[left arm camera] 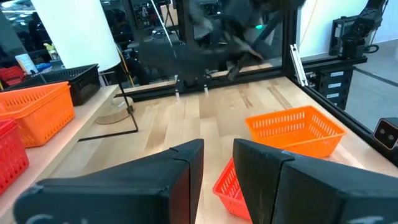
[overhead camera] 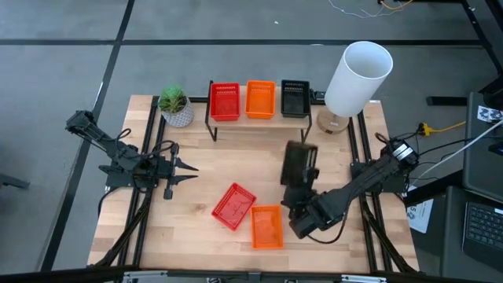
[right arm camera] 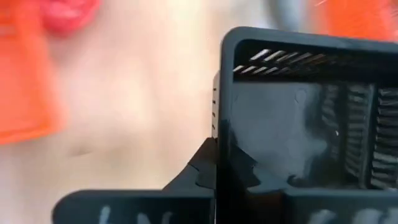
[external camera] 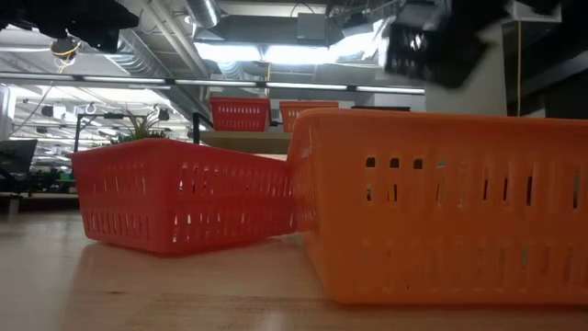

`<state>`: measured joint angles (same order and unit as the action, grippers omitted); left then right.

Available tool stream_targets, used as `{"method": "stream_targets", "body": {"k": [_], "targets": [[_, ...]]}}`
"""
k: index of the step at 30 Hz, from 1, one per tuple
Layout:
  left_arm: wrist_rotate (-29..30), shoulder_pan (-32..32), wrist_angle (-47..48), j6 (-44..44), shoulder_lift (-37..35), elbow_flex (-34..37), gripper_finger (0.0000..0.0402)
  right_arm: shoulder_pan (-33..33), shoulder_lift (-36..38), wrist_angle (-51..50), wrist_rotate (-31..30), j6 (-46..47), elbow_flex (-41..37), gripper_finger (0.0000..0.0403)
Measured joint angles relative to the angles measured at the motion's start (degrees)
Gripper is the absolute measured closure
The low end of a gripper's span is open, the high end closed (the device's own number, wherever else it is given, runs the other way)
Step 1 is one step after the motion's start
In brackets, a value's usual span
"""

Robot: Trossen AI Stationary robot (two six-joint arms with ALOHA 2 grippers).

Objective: Stack baskets on shelf by color
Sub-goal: Stack the black basket on the black basket

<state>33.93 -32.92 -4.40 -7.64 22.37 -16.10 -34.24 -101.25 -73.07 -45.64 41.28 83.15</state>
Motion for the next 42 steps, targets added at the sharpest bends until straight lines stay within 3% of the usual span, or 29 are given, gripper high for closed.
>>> {"method": "stream_targets", "body": {"k": [6, 11, 17, 21, 23, 28, 33, 42], "targets": [[0.02, -0.01, 2.90, 0.04, 0.00, 0.00, 0.0321, 4.31, 1.23, -17.14, -15.85, -1.81, 8.83, 0.0402], [0.02, 0.01, 2.96, 0.02, 0.02, 0.00, 0.0321, 13.90, 5.99, -13.98, -16.53, -16.50, 10.06, 0.0402], [0.02, 0.01, 3.02, 0.00, 0.02, 0.00, 0.0321, 30.07, 11.48, -6.55, -6.07, -38.47, 10.04, 0.0403], [0.02, -0.01, 3.13, 0.00, 0.00, 0.00, 0.0321, 40.66, 13.30, 8.25, 10.37, -58.41, 10.04, 0.0403], [0.02, 0.01, 3.13, 0.00, 0.00, 0.00, 0.0321, 45.62, 13.35, 12.50, 18.39, -63.44, 10.04, 0.0403], [0.04, 0.01, 3.55, -0.47, 0.00, 0.00, 0.0321, 54.83, 12.45, 10.97, 25.02, -66.02, 9.36, 0.0403], [0.04, 0.01, 4.08, -0.54, 0.02, 0.00, 0.0321, 57.63, 12.43, 10.87, 33.68, -70.11, 8.20, 0.0403], [0.04, 0.00, 4.10, -1.99, 0.01, 0.00, 0.0321, 57.82, 12.16, 8.17, 33.83, -69.87, 7.52, 0.0403]]}}
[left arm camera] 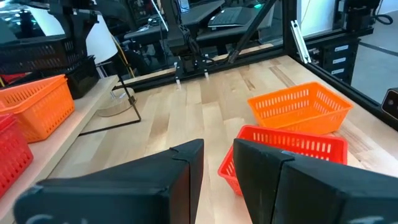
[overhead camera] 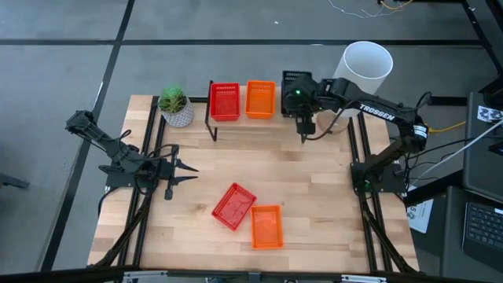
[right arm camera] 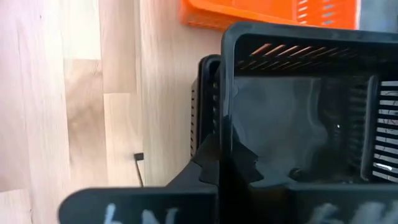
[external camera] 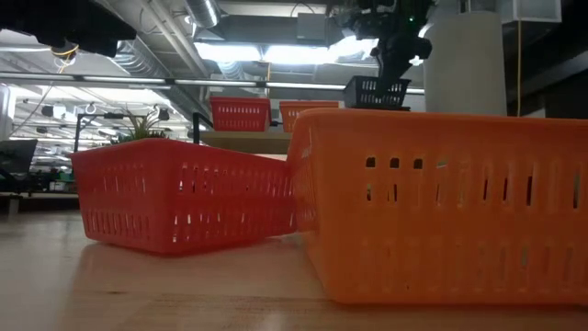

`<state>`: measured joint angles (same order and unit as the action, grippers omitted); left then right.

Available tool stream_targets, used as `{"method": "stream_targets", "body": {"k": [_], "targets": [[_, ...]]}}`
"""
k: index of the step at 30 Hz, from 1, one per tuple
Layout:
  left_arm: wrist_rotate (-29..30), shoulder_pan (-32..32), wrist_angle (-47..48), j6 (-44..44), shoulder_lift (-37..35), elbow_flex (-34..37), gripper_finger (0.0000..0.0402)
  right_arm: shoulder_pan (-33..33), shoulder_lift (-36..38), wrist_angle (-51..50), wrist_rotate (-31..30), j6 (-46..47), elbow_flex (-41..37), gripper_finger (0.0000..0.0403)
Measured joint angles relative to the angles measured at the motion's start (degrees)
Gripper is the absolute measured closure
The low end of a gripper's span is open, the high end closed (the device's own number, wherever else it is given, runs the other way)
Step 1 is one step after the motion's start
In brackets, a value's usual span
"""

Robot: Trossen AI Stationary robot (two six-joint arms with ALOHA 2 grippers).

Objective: Stack baskets on shelf by color
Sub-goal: Stack the black basket on the black basket

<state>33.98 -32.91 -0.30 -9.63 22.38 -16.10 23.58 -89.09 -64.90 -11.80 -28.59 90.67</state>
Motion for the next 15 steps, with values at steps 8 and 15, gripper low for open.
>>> {"method": "stream_targets", "body": {"k": [8, 15], "targets": [[0.00, 0.01, -0.07, 0.07, 0.00, 0.00, 0.0321, 0.26, -1.39, 0.21, -0.43, 1.82, -0.02, 0.0384], [0.00, -0.01, -0.13, 0.07, 0.00, 0.00, 0.0321, 0.32, -1.56, 0.89, -0.56, 3.00, -0.01, 0.0314]]}}
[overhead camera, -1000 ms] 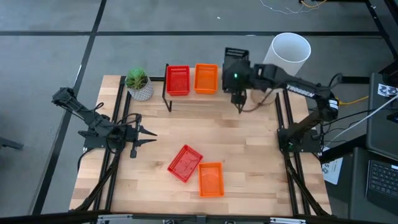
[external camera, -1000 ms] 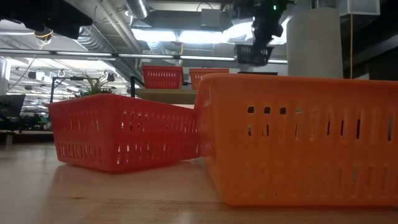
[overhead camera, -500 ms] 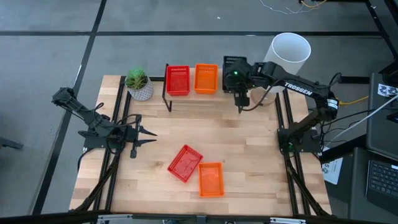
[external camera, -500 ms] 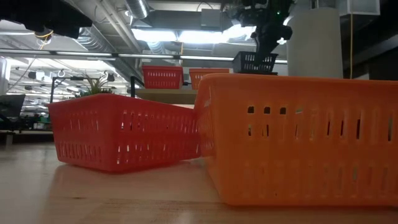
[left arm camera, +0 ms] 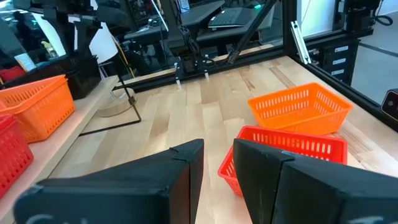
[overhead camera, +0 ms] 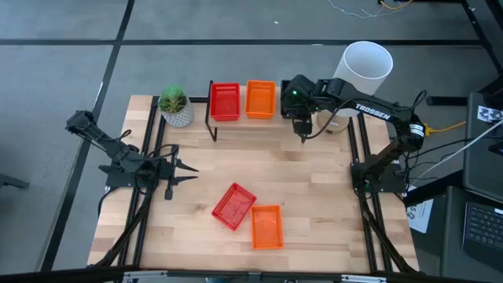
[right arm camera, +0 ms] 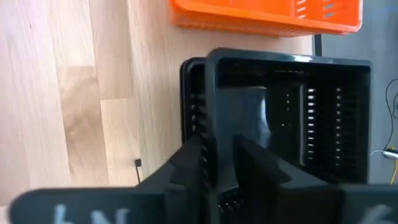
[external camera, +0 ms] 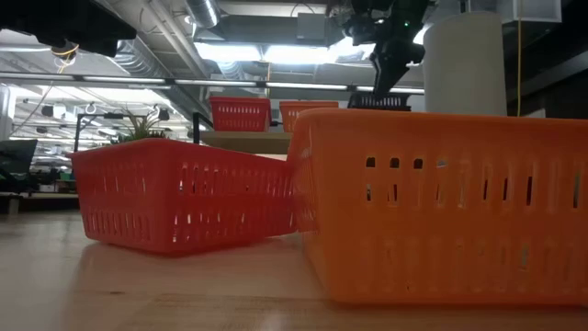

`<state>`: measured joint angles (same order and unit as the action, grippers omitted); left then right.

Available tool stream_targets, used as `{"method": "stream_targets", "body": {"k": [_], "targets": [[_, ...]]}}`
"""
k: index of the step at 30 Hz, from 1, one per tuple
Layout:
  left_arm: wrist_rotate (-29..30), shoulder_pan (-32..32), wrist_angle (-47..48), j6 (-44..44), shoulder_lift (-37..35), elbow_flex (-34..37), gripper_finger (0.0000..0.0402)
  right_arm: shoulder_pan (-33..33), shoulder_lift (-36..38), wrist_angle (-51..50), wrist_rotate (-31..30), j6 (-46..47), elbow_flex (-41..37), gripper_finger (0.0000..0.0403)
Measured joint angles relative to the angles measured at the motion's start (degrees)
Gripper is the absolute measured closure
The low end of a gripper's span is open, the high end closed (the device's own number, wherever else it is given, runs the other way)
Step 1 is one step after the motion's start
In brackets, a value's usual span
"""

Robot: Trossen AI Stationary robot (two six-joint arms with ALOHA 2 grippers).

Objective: Stack baskets on shelf by color
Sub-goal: Stack the black basket on the black basket, then stack the orange basket on the orange basket

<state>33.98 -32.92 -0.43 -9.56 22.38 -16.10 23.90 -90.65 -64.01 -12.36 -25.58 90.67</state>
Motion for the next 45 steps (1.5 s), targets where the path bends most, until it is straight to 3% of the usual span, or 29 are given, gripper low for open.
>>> {"method": "stream_targets", "body": {"k": [6, 9, 16, 18, 20, 24, 28, 31, 36, 40, 45], "targets": [[0.00, -0.01, 0.00, 0.02, 0.02, 0.00, 0.0321, -0.20, -0.02, -1.04, 0.24, 0.47, 3.32, 0.0273], [0.00, -0.01, 0.00, 0.04, 0.01, 0.00, 0.0321, -1.11, -0.02, -1.65, 3.86, 6.38, 6.05, 0.0268], [0.01, -0.01, 0.00, 0.23, -0.01, 0.00, 0.0321, -6.75, 0.11, -1.63, 35.33, 24.93, 5.85, 0.0273], [0.01, -0.01, 0.00, 0.23, 0.00, 0.00, 0.0321, -10.32, 0.06, -0.06, 40.69, 27.01, 3.97, 0.0273], [0.00, 0.00, 0.00, 0.22, 0.00, 0.00, 0.0321, -14.55, 0.03, 2.14, 41.90, 29.47, 1.80, 0.0273], [0.00, 0.00, 0.02, 0.50, 0.00, 0.00, 0.0321, -23.56, -0.02, 10.58, 41.95, 38.17, -3.84, 0.0273], [0.00, -0.01, 0.02, 2.34, 0.02, 0.00, 0.0321, -33.04, -0.02, 25.84, 40.32, 48.07, -10.88, 0.0273], [0.00, 0.01, 0.02, 3.48, -0.01, 0.00, 0.0321, -39.92, -0.01, 39.22, 35.20, 54.23, -16.38, 0.0273], [0.00, -0.01, 0.02, 3.50, 0.00, 0.00, 0.0321, -49.96, -0.34, 58.80, 21.33, 58.06, -23.83, 0.0273], [0.00, 0.01, 0.02, 3.97, 0.02, 0.00, 0.0321, -56.16, -3.93, 68.70, 11.90, 56.26, -24.43, 0.0273], [-0.07, 0.02, 0.15, 6.53, 0.00, 0.00, 0.0321, -60.32, -12.76, 66.36, 6.70, 55.43, -18.08, 0.0273]]}}
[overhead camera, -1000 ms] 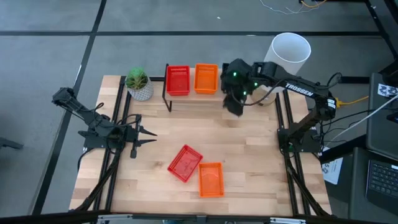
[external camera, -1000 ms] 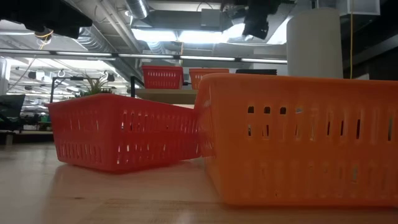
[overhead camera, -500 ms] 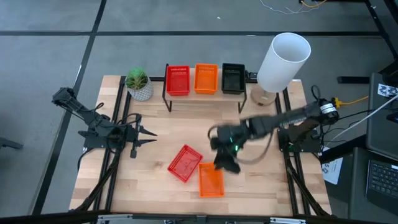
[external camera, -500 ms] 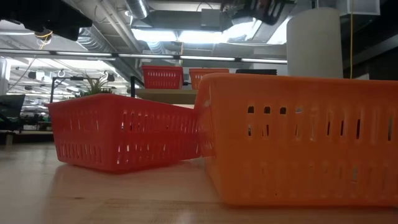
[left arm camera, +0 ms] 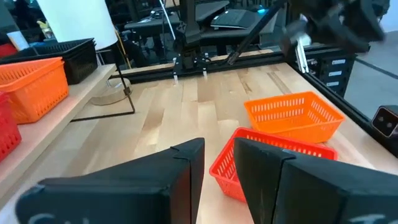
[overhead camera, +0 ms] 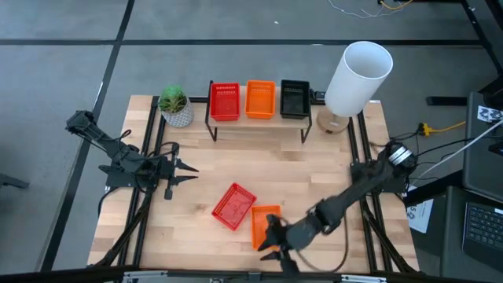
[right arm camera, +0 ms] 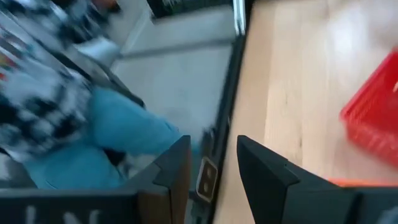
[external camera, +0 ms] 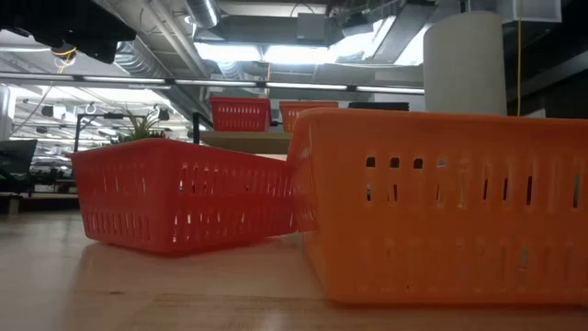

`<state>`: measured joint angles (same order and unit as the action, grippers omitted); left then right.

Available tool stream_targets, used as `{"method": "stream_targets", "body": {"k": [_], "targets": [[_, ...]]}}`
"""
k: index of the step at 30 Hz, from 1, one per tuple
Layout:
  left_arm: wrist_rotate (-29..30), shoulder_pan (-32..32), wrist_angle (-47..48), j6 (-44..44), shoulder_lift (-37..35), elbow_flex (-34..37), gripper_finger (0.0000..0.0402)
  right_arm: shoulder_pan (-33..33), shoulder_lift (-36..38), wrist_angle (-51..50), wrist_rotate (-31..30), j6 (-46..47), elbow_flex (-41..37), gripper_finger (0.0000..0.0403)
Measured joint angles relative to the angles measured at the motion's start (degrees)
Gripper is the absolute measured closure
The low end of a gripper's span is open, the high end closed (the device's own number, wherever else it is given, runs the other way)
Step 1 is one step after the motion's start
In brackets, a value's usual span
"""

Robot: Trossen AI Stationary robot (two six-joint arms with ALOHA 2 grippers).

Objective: Stack baskets on shelf by color
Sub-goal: Stack the orange basket on the orange basket

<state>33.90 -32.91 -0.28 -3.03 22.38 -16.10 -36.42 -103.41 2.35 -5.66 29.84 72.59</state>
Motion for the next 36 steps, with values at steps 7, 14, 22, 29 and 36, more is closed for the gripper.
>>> {"method": "stream_targets", "body": {"k": [7, 14, 22, 29, 36], "targets": [[-1.59, -0.01, 0.31, -0.02, 0.01, 0.00, 0.0321, -0.96, -12.96, -20.96, -0.80, 6.39, 14.50, 0.0273], [-1.65, -0.02, 0.33, -0.04, 0.02, 0.00, 0.0321, -0.95, -19.98, -40.60, -3.96, 6.88, 28.11, 0.0273], [-1.92, 0.00, 1.31, -0.06, 0.01, 0.00, 0.0321, -0.94, -21.54, -47.37, -3.86, 10.34, 29.25, 0.0273], [-1.92, -0.02, 1.34, -0.08, 0.00, 0.00, 0.0321, -0.94, -21.55, -47.65, -3.75, 13.61, 23.39, 0.0273], [-1.92, 0.00, 1.38, -0.14, 0.00, 0.00, 0.0321, -0.77, -21.56, -48.32, -3.86, 11.77, 22.61, 0.0347]]}}
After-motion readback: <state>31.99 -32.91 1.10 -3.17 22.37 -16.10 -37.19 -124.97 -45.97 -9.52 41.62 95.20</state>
